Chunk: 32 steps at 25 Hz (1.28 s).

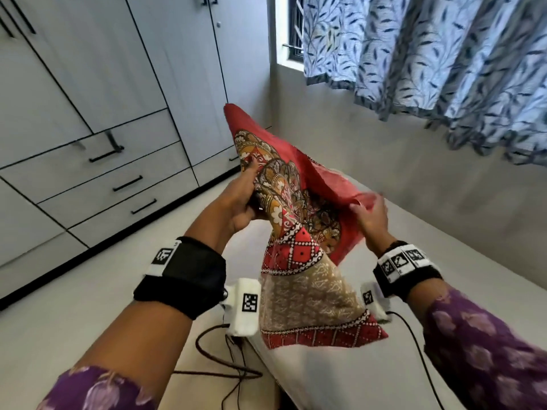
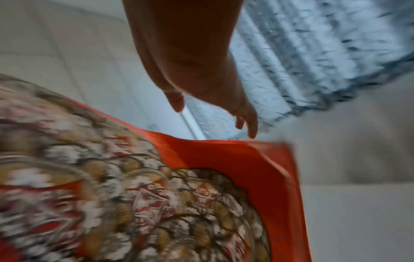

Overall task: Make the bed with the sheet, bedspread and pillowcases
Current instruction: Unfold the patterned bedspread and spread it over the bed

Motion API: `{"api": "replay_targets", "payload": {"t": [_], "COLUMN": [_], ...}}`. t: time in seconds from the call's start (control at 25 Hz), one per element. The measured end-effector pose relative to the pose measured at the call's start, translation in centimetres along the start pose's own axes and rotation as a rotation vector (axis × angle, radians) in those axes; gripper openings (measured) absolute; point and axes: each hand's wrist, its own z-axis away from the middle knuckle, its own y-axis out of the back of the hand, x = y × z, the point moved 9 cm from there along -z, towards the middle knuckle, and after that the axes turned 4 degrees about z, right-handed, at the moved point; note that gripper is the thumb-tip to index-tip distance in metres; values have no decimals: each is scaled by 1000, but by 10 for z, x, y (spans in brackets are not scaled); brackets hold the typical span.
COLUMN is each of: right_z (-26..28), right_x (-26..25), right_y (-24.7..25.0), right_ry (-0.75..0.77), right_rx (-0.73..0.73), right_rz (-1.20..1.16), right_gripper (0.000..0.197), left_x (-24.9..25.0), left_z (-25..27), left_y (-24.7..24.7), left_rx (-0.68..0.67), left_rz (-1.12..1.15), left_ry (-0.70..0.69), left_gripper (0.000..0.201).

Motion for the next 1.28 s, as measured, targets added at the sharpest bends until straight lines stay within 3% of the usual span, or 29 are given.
{"api": "replay_targets", "payload": {"t": [0.08, 0.2, 0.28, 0.44, 0.56, 0.68, 0.8, 0.88, 1.04, 1.16, 1.2, 1.28], "right_z": [18, 51, 72, 68, 33, -10, -41, -55, -73, -96, -104, -120], "right_x": [-64, -134, -149, -179, -207, -238, -264, -272, -279, -290, -292, -292], "right_y": [-38, -75, -91, -126, -142, -154, -165, -180, -217, -250, -259, -271], "right_ry": [82, 214, 321, 546, 580, 622, 633, 610, 519, 459, 417, 300], "right_rx": [-223, -652, -779, -657, -559, -445, -358, -338, -262, -180, -153, -96], "right_rz": [-156, -69, 113, 275, 327, 477, 563, 581, 634, 617, 554, 362], "right_gripper": [31, 68, 80, 65, 58, 34, 39, 38, 36, 26, 19, 14], "left_x": [19, 55, 79, 119, 135, 158, 182, 195, 212, 215, 211, 198], "left_z": [-24, -58, -78, -117, -142, -172, -207, -231, -279, -316, -325, -327], "left_y": [3, 9, 23, 61, 86, 108, 126, 136, 155, 171, 169, 165], "left_rx": [-7, -5, 31, 123, 173, 177, 195, 189, 43, -173, -295, -451], "left_rz": [76, 172, 240, 308, 401, 478, 306, 145, 3, -40, -80, -146], "left_ry": [4, -27, -47, -94, -124, -146, -146, -137, -111, -115, -125, -124], "left_gripper": [41, 47, 58, 64, 60, 46, 22, 18, 18, 26, 41, 96]}}
